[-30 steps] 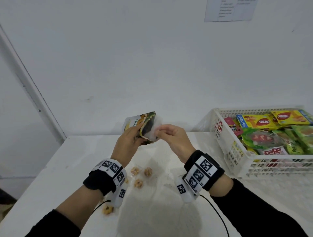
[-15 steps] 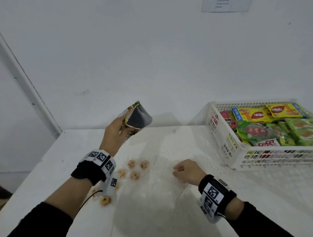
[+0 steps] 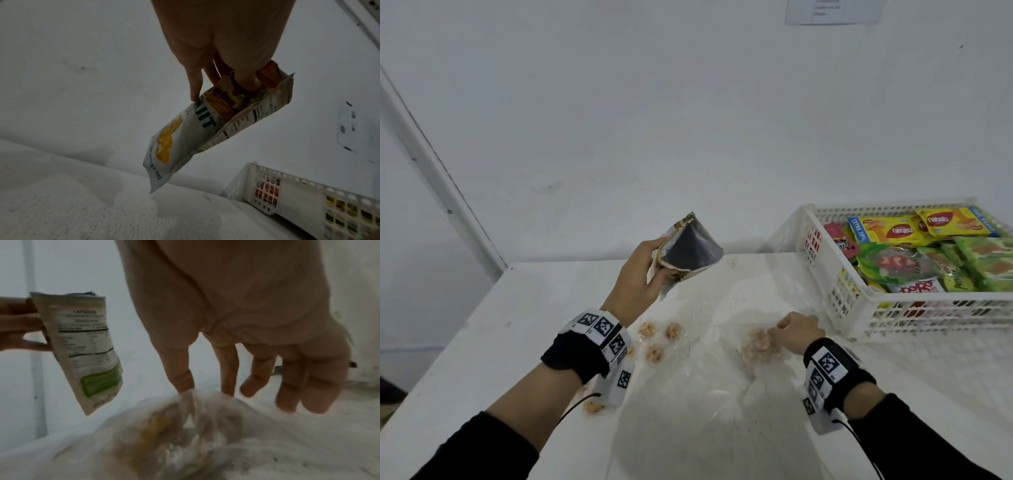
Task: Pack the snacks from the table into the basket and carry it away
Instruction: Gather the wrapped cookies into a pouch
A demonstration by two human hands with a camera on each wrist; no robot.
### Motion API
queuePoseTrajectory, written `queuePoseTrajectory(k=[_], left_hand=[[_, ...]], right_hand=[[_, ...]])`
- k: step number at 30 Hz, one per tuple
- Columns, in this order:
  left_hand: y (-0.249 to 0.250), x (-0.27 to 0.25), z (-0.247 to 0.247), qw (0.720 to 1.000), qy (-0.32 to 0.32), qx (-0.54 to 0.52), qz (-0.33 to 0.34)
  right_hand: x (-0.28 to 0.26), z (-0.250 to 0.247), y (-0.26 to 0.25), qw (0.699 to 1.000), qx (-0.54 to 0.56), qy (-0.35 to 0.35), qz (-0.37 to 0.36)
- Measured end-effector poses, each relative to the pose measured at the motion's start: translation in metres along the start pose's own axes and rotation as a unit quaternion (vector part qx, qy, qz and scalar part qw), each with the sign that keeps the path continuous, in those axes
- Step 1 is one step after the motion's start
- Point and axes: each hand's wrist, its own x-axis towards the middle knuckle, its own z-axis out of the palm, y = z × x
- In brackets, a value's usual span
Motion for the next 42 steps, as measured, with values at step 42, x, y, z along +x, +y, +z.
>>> queuePoseTrajectory(k=[42], left_hand=[[0.024, 0.007, 0.054, 0.983, -0.107, -0.104, -0.106]], right_hand=[[-0.053, -0.032, -0.103, 0.818, 0.335, 0.196, -0.425]])
